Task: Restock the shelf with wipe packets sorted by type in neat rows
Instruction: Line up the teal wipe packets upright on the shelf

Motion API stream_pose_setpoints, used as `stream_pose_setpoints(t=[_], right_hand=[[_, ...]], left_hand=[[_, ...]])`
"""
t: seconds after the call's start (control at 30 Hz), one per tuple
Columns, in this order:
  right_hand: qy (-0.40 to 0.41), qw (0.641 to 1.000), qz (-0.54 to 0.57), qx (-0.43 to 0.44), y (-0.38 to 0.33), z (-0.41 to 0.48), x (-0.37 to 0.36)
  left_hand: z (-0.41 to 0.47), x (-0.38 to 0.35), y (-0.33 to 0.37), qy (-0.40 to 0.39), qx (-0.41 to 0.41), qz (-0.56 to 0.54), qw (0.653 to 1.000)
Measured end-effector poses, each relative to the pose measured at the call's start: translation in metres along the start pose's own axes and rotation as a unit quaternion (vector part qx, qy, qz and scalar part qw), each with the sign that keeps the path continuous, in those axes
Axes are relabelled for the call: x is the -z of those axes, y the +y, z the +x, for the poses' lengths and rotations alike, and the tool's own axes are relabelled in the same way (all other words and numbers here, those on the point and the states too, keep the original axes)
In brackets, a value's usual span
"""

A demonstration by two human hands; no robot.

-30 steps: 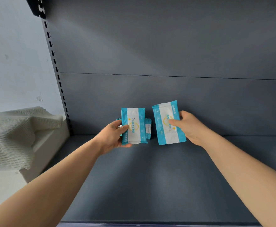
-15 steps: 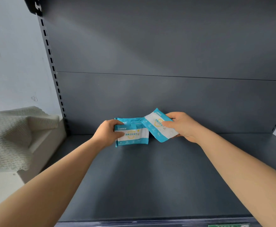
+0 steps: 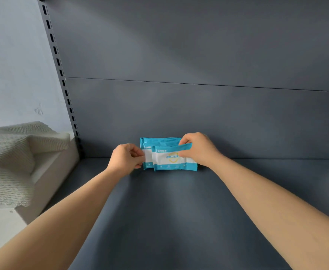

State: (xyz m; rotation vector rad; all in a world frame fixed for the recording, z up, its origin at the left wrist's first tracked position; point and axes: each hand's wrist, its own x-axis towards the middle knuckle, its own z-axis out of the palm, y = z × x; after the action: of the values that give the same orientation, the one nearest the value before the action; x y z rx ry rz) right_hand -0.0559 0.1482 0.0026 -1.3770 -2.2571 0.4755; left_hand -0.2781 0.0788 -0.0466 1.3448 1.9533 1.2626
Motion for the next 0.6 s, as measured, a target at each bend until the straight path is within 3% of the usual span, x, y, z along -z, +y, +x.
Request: stream_pose_setpoints(t=[0.17,0.3,0.4,0.6], right_hand=[[0.039,0.999,0.013,-0.017,-0.005,0.005,-0.024],[0.075,0.997,-0.021,-0.026,-0.004,0.003,-0.026],[0.058,0.997,-0.023,-0.045,-0.003,-0.001,-0.029],[0.048,0.997,-0.024,-0.059,-0.006,-0.009,-0.033]], left_hand=[[0.004,-0.001,0.001,0.027,-0.031,0.014,0.999],[-0.001,0.002,0.002,0.001,-0.037,0.032,0.999],[-0.007,0.002,0.002,-0.019,-0.044,0.099,0.994],[-0.012,-0.001,0.002,-0.02,-0.051,0.122,0.991]])
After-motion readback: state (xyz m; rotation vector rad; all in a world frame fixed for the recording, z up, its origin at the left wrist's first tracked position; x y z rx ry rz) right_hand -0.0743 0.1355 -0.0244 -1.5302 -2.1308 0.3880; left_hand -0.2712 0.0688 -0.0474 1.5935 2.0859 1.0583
